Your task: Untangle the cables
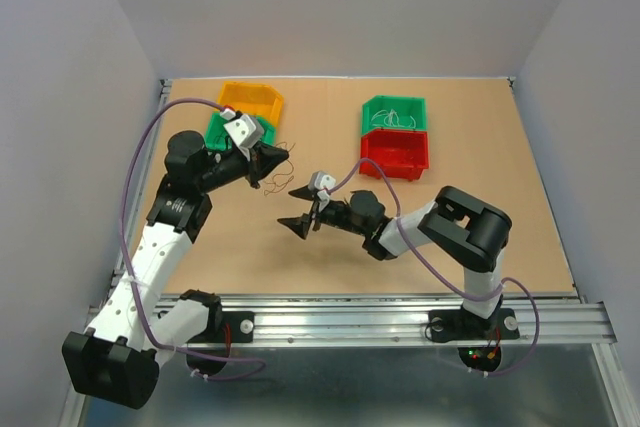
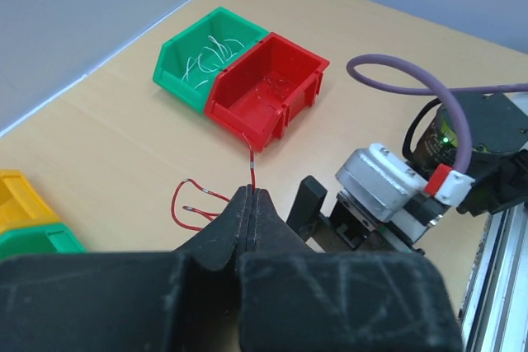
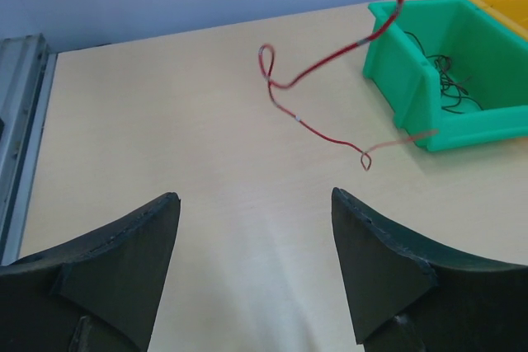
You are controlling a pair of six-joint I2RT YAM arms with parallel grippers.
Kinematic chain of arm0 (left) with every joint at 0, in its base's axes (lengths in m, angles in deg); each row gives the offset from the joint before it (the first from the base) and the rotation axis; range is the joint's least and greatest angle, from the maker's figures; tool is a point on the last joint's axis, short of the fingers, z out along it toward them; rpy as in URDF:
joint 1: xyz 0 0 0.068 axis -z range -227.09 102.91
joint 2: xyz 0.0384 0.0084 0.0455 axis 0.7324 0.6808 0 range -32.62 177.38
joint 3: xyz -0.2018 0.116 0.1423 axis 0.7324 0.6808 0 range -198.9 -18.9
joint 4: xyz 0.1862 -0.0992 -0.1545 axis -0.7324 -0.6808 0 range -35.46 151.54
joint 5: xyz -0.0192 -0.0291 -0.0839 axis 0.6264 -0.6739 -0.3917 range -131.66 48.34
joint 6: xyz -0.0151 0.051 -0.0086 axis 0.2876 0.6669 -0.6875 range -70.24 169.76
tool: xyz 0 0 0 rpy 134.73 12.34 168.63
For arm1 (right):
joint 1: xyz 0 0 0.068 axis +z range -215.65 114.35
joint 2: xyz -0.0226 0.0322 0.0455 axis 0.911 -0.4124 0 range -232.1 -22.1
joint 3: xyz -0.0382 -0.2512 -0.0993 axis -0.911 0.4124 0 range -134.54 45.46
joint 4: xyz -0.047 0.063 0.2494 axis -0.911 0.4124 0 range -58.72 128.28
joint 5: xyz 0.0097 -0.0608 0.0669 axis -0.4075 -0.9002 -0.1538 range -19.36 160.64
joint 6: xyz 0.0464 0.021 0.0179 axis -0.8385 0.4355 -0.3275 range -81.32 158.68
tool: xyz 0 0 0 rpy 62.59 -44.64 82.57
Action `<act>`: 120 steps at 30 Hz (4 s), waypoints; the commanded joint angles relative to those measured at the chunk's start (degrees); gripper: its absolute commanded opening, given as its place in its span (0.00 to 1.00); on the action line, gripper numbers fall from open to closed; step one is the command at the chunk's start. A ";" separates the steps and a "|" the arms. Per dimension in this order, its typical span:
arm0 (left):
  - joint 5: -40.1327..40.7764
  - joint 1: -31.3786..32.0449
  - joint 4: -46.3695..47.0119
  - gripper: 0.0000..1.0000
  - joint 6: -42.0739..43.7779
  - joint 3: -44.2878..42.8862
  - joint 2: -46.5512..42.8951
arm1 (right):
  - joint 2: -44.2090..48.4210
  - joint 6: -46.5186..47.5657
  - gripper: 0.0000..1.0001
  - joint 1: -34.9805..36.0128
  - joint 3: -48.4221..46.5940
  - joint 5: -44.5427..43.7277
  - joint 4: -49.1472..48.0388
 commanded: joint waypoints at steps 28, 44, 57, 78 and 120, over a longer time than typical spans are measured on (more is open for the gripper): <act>-2.51 0.16 3.29 0.00 -0.67 2.93 -2.36 | 9.92 -6.04 0.73 0.51 -1.53 -11.79 -5.12; -3.65 0.16 3.29 0.00 -1.38 2.32 -1.92 | 2.19 -9.47 0.67 0.51 -10.84 -6.16 -3.09; 6.33 -0.11 4.07 0.00 -1.64 2.14 -1.31 | 2.88 -10.61 0.01 0.60 -8.75 -3.26 -3.44; -7.15 -5.82 -1.63 0.13 3.80 -3.92 24.43 | 28.28 -10.00 0.01 -1.58 0.60 -20.05 12.11; 7.42 -7.93 11.55 0.87 1.96 4.95 11.35 | 14.41 -25.63 0.00 -33.93 -6.28 5.17 -4.57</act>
